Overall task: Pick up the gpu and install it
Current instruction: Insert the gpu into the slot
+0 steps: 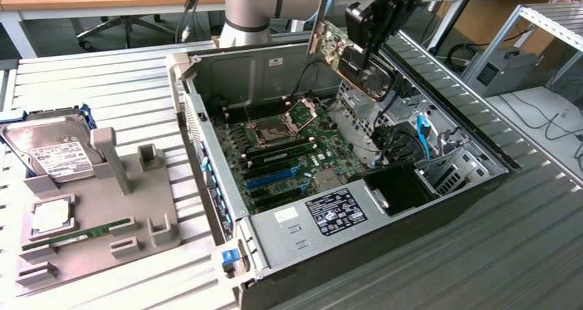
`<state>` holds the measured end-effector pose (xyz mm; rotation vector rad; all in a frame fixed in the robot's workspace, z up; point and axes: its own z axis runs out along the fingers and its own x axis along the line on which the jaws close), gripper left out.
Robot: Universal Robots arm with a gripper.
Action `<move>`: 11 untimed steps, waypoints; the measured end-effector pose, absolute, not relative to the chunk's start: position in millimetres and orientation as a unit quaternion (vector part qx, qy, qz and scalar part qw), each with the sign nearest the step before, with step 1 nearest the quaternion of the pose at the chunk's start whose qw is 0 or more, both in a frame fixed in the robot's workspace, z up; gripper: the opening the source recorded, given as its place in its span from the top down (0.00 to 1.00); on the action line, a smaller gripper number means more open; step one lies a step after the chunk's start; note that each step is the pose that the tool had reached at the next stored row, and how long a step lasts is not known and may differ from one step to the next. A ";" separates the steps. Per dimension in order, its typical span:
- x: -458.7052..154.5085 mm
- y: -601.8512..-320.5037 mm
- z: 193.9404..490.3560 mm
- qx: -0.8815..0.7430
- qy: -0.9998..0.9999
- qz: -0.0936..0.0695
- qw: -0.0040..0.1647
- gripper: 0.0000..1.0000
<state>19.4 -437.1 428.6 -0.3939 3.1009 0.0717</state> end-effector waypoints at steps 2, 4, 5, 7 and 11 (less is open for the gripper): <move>19.5 -437.0 428.6 -0.167 0.986 0.023 0.007 0.73; 19.4 -436.9 428.6 -0.183 0.983 0.023 0.006 0.73; 19.4 -436.9 428.6 -0.191 0.981 0.023 0.006 0.73; 19.4 -436.9 428.6 -0.207 0.978 0.023 0.006 0.73; 19.4 -436.7 428.5 -0.262 0.965 0.024 0.004 0.73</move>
